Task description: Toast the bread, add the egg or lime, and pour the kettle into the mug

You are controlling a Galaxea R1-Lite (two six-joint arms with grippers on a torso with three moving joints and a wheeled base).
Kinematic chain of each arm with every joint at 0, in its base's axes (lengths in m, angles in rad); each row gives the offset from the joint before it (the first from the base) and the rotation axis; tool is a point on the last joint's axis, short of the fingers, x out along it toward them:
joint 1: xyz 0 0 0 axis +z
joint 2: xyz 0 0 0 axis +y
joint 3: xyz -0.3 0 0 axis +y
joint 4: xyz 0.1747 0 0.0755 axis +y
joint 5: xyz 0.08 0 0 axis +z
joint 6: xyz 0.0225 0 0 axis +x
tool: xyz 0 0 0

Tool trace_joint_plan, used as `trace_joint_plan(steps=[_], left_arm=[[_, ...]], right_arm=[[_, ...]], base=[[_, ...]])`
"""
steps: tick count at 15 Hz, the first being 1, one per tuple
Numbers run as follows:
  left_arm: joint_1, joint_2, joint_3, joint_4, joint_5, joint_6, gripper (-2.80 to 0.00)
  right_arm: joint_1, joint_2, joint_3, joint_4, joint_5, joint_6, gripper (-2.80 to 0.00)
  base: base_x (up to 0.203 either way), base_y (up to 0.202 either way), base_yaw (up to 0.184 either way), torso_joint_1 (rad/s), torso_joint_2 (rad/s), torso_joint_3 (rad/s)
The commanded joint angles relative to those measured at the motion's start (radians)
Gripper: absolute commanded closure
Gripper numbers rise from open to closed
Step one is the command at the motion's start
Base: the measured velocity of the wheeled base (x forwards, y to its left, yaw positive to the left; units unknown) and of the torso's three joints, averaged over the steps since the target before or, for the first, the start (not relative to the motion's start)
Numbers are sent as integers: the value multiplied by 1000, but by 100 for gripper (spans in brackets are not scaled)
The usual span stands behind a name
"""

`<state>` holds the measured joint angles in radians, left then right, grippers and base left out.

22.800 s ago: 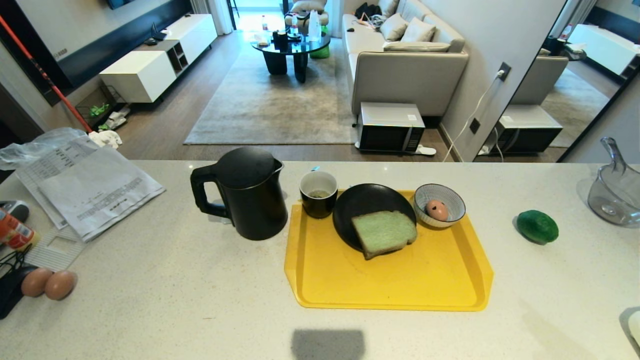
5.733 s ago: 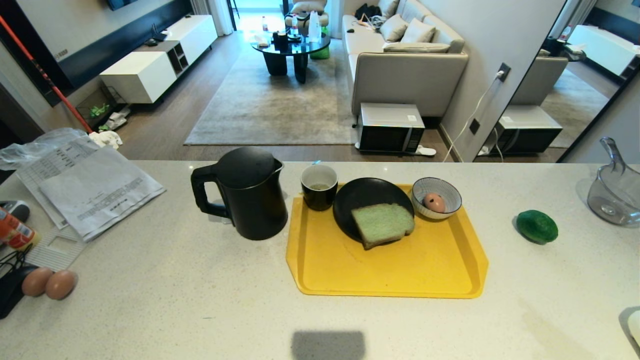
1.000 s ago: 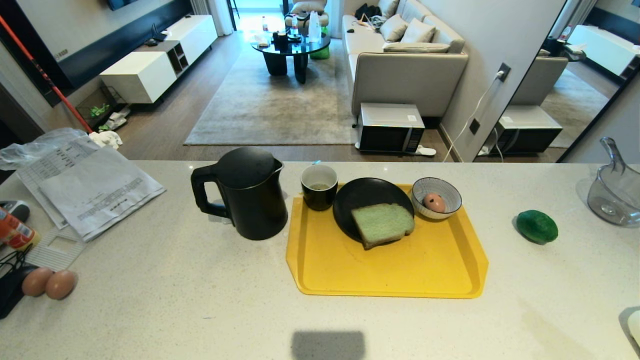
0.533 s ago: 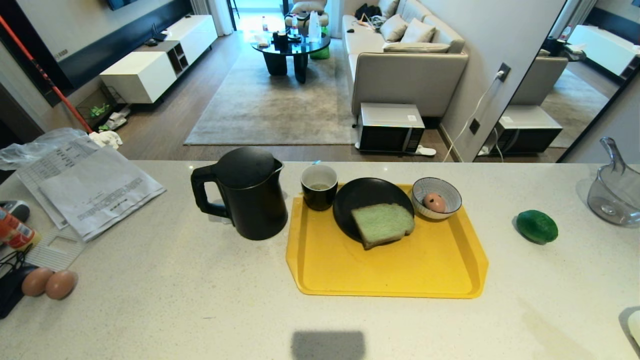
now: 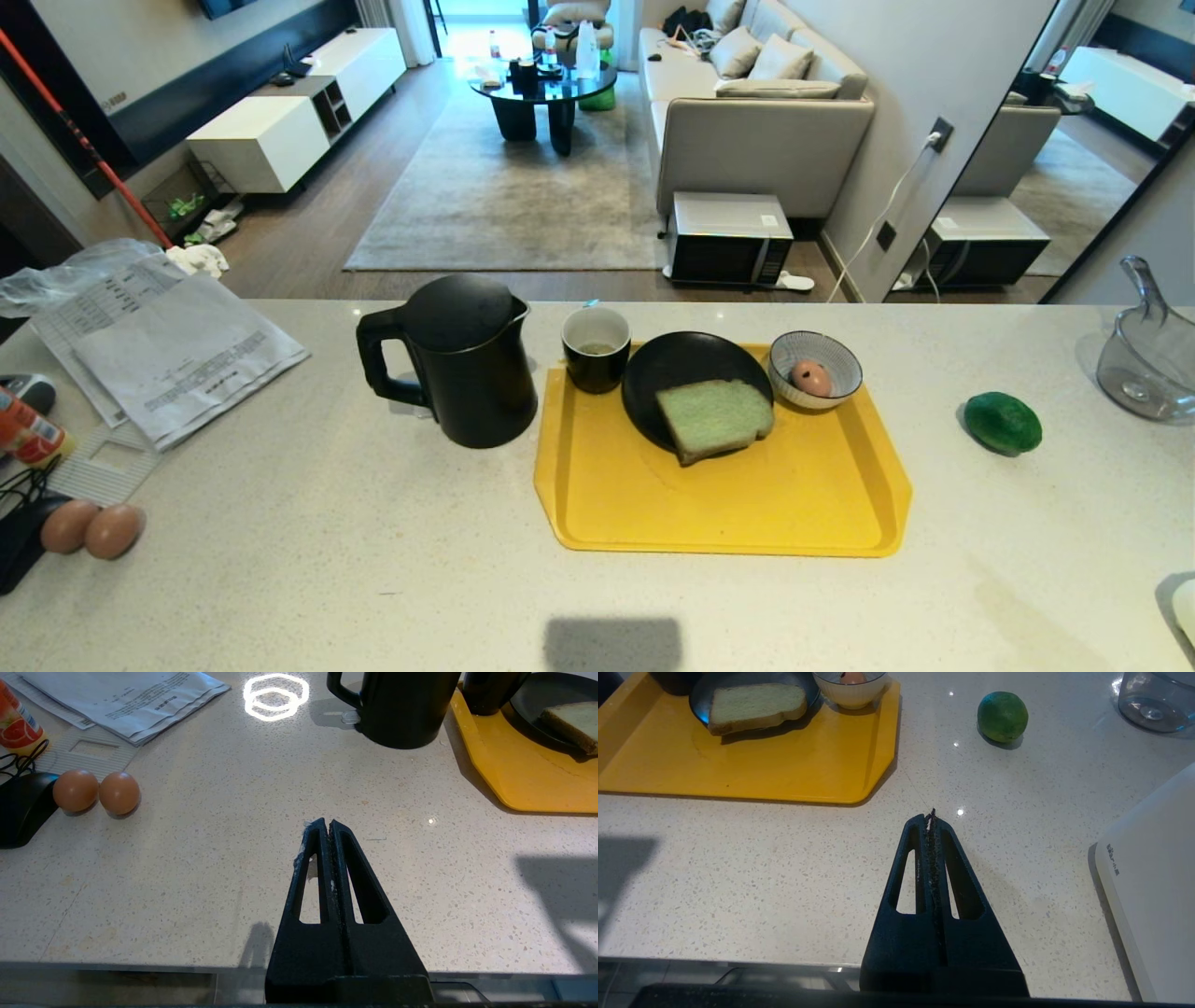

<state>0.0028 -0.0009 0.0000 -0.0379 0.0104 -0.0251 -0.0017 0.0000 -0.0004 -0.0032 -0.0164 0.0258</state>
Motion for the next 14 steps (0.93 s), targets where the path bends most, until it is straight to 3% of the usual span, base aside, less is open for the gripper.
trace_joint_plan(steps=[1, 14], left_arm=[[0, -2, 14, 0, 0, -1, 0], [0, -2, 14, 0, 0, -1, 0]], right_arm=[[0, 0, -1, 0, 0, 0, 0], [0, 0, 0, 0, 0, 0, 0]], base=[[0, 0, 0, 0, 0, 0], [0, 0, 0, 0, 0, 0]])
